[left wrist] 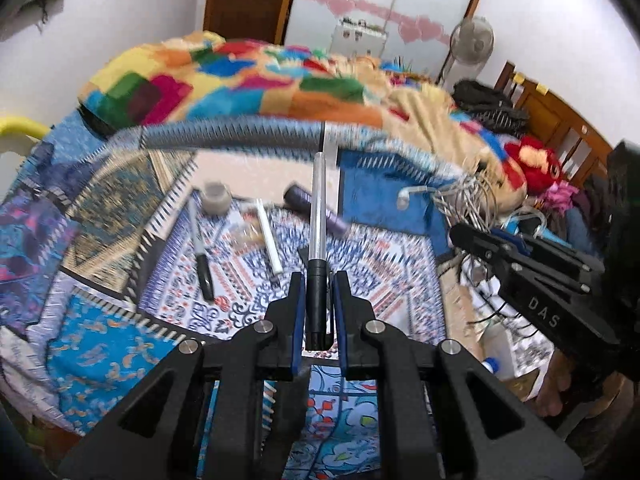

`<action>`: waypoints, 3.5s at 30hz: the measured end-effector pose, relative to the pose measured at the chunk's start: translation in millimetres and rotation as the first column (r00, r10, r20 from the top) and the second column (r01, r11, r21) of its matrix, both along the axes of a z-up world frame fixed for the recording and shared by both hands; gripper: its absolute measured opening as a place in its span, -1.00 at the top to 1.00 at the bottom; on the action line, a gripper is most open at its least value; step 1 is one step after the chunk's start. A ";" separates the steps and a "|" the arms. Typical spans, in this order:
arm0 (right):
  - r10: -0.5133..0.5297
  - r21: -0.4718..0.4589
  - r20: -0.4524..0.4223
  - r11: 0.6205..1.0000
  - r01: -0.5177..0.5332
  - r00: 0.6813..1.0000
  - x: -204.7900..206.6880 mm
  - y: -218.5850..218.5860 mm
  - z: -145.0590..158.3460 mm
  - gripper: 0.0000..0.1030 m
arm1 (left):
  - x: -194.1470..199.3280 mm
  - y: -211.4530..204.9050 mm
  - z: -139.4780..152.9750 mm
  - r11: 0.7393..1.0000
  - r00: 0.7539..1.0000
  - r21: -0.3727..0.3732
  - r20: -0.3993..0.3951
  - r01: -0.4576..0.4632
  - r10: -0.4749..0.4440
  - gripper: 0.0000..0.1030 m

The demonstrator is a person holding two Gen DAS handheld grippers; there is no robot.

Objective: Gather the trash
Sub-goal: 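Close left gripper on clear pen while right gripper grasps white earphone cable, then carry the pen and earphone cable with both tools over the bin, then open right gripper to drop the earphone cable into the bin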

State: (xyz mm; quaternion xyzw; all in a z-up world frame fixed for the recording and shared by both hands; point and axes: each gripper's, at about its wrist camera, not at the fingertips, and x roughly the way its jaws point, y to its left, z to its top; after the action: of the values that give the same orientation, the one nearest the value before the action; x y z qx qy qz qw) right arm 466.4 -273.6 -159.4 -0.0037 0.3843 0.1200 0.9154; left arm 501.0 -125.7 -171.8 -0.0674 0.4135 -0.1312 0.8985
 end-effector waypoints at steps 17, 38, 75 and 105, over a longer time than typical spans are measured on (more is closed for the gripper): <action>0.075 0.072 0.203 0.993 -0.091 0.976 -109.1 40.5 117.5 0.71 | -119.6 49.8 104.9 0.994 0.981 0.046 0.172 -0.099 0.090 0.75; 0.304 0.062 0.215 0.944 -0.324 0.928 -216.4 155.2 132.2 0.70 | -285.1 197.5 124.5 0.927 0.911 0.071 0.222 -0.369 0.346 0.75; 0.618 -0.007 -0.433 0.725 -0.688 0.656 -211.1 403.6 -117.4 0.70 | -336.0 356.7 -149.5 0.804 0.725 0.137 -0.365 -0.579 0.584 0.76; 0.550 -0.020 -0.621 0.702 -0.712 0.559 -176.0 418.5 -183.4 0.14 | -282.3 368.6 -228.2 0.790 0.641 0.084 -0.535 -0.608 0.550 0.75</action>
State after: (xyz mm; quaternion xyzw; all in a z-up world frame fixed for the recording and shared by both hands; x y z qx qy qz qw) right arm 290.4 145.0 -342.8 -0.2304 0.6246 0.3847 0.6394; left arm 218.6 242.9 -400.1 -0.2762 0.5948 0.1663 0.7364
